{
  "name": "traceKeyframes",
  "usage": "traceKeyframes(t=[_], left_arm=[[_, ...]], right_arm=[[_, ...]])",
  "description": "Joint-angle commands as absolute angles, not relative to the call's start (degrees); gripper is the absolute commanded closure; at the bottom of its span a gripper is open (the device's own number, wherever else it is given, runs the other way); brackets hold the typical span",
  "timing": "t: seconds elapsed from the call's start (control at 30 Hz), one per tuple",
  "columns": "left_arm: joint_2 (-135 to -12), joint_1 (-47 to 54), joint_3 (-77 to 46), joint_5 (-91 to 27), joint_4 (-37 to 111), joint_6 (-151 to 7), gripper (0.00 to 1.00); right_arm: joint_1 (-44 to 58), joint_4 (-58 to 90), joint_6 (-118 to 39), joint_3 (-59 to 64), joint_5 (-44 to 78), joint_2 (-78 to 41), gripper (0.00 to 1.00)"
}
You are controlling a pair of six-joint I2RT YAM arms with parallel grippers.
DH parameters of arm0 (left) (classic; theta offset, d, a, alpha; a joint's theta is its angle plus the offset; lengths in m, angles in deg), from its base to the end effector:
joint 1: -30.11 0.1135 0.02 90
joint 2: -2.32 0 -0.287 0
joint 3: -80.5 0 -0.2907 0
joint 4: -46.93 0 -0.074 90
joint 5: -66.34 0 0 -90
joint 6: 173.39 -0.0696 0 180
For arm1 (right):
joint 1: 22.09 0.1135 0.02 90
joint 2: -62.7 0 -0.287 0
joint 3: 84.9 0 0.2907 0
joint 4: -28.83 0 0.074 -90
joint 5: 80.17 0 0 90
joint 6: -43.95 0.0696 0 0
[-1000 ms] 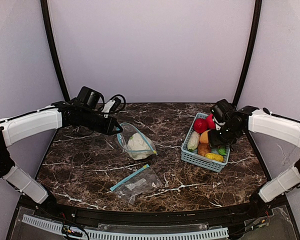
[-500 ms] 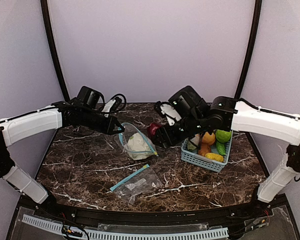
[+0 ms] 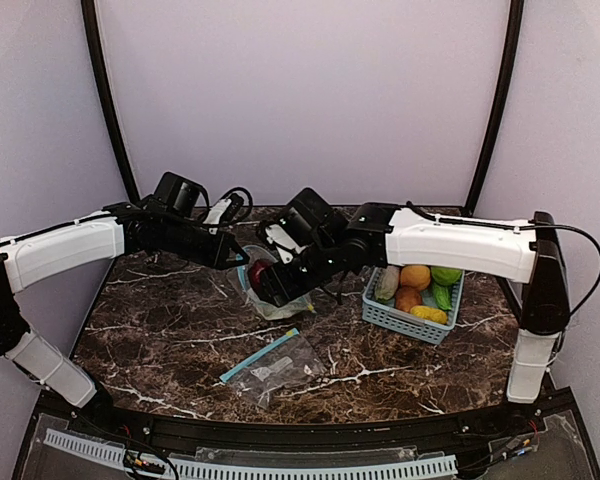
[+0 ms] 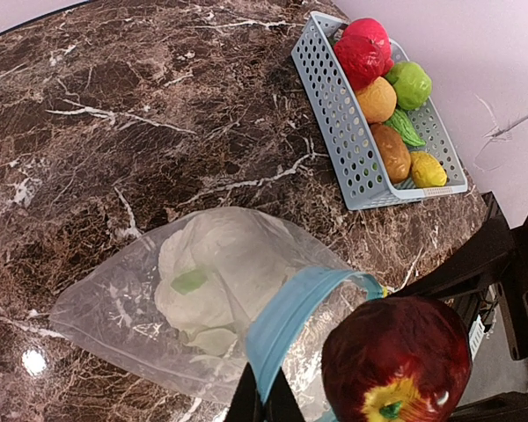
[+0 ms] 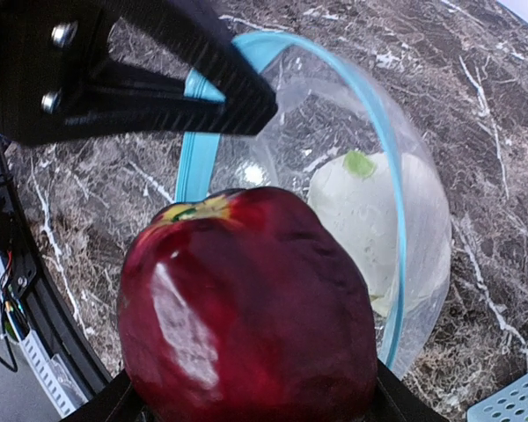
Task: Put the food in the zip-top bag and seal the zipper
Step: Place the fake fruit in the zipper food storage bag.
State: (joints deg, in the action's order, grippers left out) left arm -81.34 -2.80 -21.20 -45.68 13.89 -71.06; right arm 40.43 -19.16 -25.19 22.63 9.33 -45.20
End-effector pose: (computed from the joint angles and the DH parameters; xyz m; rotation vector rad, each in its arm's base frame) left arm 0.3101 -0.2318 0.2855 0.6273 2.2374 -0.8456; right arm 0.2286 0.4383 0.2774 -0.8927 2.3580 0.6295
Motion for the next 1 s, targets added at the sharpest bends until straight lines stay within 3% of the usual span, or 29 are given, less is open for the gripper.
traceKeyframes(t=[0.0,0.27,0.5,0.63,0.8,0.97], left_arm=[[-79.9,-2.7,-20.9,-46.2,14.1,-71.2,0.99],[-80.8,-2.7,-20.9,-47.1,14.2,-70.9,0.99],[-81.2,-2.6,-20.8,-47.0,14.0,-70.9,0.99],[-81.1,-2.5,-20.7,-46.6,13.9,-71.2,0.99],[-81.4,-2.0,-20.7,-46.6,13.8,-71.1,0.99],[-81.6,-1.5,-20.5,-45.6,13.4,-71.3,0.99]], right_arm=[[40.7,-20.5,-23.1,27.4,3.7,-48.4,0.50],[40.3,-27.2,-20.5,35.9,-2.0,-57.4,0.44],[40.3,-27.6,-20.8,39.2,-2.5,-58.8,0.17],[40.3,-26.3,-20.8,36.3,-2.2,-56.0,0.07],[40.3,-24.3,-19.0,30.0,-2.3,-52.1,0.08],[40.1,-20.7,-17.2,24.4,-0.6,-49.8,0.22]])
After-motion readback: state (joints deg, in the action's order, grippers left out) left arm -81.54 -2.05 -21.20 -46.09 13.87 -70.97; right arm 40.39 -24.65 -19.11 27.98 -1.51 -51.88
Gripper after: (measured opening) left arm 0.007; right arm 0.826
